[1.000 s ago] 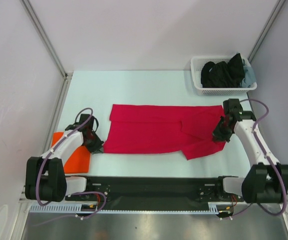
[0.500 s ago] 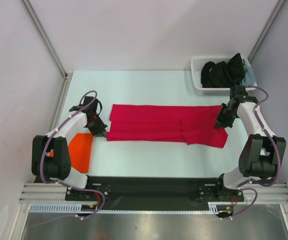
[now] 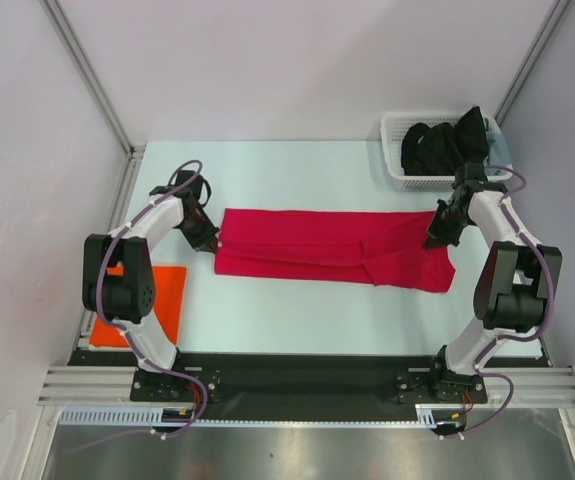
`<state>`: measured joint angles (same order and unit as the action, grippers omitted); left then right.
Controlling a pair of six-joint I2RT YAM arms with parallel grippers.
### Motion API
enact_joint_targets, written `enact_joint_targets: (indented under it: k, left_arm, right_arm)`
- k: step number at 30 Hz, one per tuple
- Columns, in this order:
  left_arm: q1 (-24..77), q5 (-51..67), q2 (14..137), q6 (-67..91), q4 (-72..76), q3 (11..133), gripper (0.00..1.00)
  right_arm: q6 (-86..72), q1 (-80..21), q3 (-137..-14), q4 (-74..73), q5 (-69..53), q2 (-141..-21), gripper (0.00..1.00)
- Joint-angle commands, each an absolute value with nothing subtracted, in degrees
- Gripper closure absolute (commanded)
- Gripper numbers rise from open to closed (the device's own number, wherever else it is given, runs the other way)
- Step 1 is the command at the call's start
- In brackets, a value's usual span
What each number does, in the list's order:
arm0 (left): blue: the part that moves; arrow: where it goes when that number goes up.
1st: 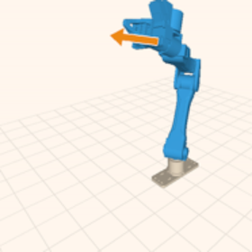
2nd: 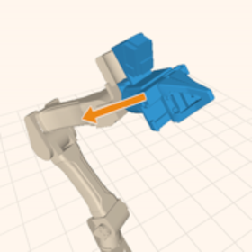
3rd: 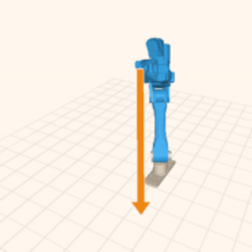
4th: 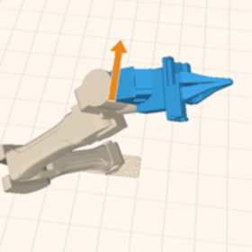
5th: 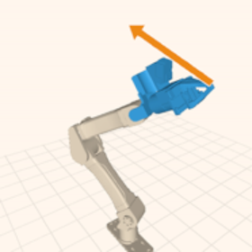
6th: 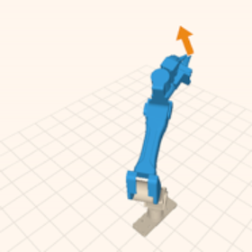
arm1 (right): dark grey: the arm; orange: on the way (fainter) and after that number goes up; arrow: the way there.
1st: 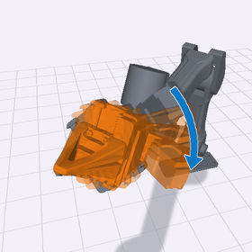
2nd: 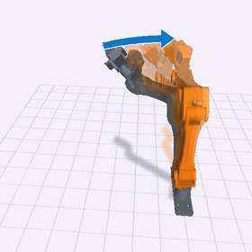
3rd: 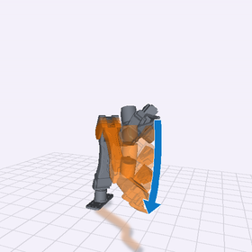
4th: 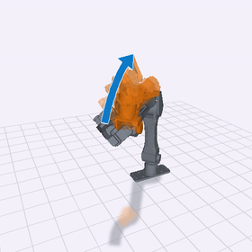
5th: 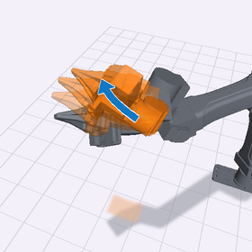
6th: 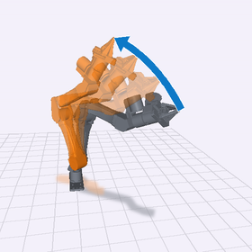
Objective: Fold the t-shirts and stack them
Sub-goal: Fold the tshirt
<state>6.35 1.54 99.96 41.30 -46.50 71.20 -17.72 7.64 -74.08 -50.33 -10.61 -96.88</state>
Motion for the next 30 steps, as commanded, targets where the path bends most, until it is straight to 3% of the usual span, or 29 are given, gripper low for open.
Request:
enact_joint_targets:
  k: [1, 30]
  left_arm:
    - [6.68, 0.88, 101.68, 39.73, -47.46, 74.97, 1.00]
    - [7.65, -0.79, 113.99, 36.83, -50.27, 88.94, 1.00]
  right_arm:
    - [-16.70, 8.17, -76.90, -48.96, -11.25, -97.29, 1.00]
    - [-17.40, 11.16, -77.34, -47.64, -13.01, -101.07, 1.00]
